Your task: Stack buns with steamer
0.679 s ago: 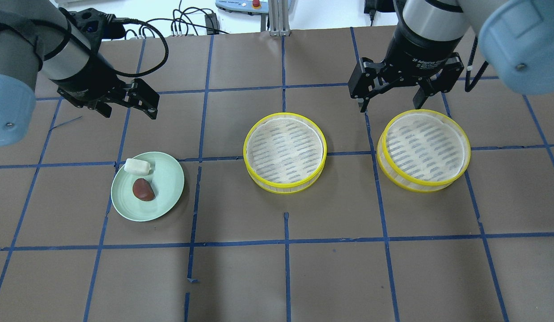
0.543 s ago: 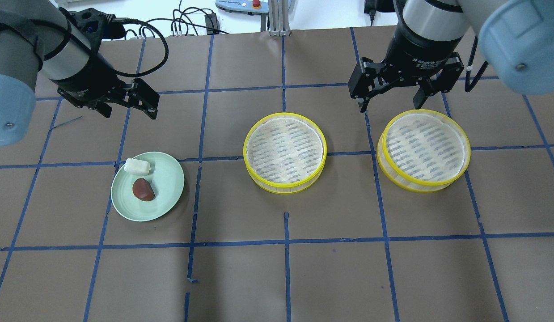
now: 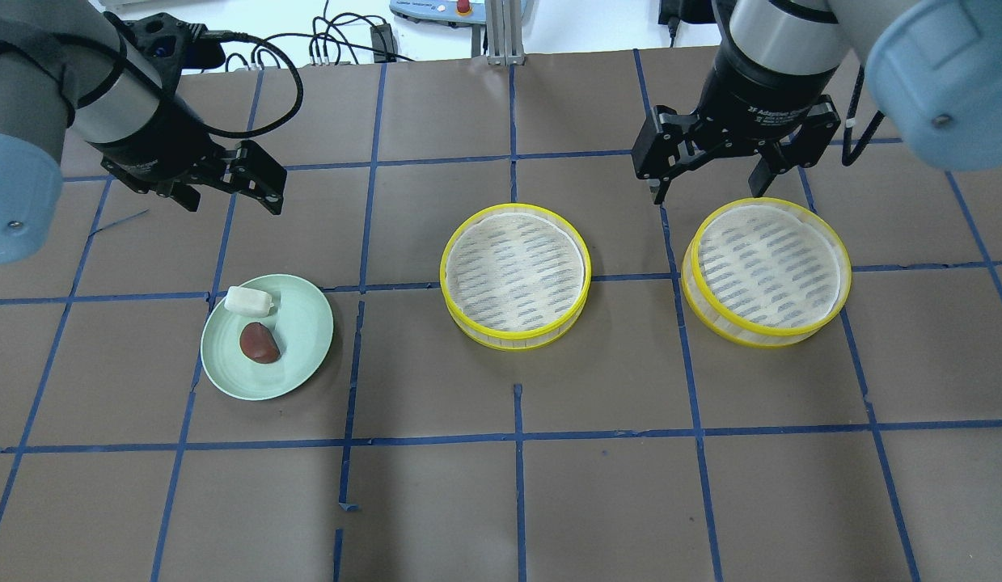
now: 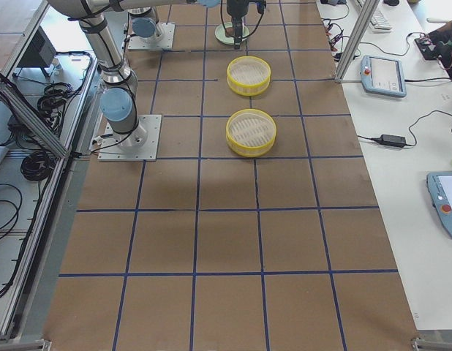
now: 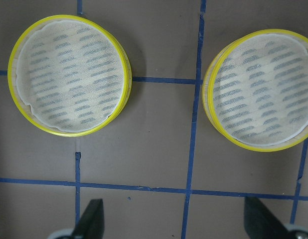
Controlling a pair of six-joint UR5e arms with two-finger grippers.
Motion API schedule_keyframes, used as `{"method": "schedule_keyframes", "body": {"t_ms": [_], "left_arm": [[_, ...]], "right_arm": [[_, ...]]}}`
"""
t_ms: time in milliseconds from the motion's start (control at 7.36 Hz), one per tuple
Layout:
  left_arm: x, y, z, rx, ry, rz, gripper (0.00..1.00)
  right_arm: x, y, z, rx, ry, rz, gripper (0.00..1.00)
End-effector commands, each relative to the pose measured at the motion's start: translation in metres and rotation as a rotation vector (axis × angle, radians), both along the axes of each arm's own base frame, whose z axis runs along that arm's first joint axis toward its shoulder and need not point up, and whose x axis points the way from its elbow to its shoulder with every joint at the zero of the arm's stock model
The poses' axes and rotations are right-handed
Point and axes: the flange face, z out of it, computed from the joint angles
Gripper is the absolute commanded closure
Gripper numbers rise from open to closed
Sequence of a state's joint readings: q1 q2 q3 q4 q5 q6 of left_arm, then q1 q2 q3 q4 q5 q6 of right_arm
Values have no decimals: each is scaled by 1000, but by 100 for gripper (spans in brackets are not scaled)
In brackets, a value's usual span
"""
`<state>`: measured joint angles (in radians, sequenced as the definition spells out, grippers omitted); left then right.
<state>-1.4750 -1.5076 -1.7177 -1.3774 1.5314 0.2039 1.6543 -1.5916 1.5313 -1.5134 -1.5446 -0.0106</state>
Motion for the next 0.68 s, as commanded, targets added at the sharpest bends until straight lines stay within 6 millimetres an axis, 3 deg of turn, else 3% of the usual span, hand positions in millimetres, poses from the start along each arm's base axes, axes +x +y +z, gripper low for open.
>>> {"method": "schedule_keyframes", "body": {"t_ms": [0,136,407,543], "left_arm": [[4,2,-10,25,-14,-43,0],[33,-1,-36,73,-2,10,0],[106,1,-79,134,19,25,0],[119,-11,-101,163,27,32,0]], "right_arm": [[-40,-17,-6,4,32,-44,0],[-84,-34,-15,20,53,-120,1],[-138,-84,-59,17,59,-154,1],[-180,-118,-103,23,55,-120,3]]}}
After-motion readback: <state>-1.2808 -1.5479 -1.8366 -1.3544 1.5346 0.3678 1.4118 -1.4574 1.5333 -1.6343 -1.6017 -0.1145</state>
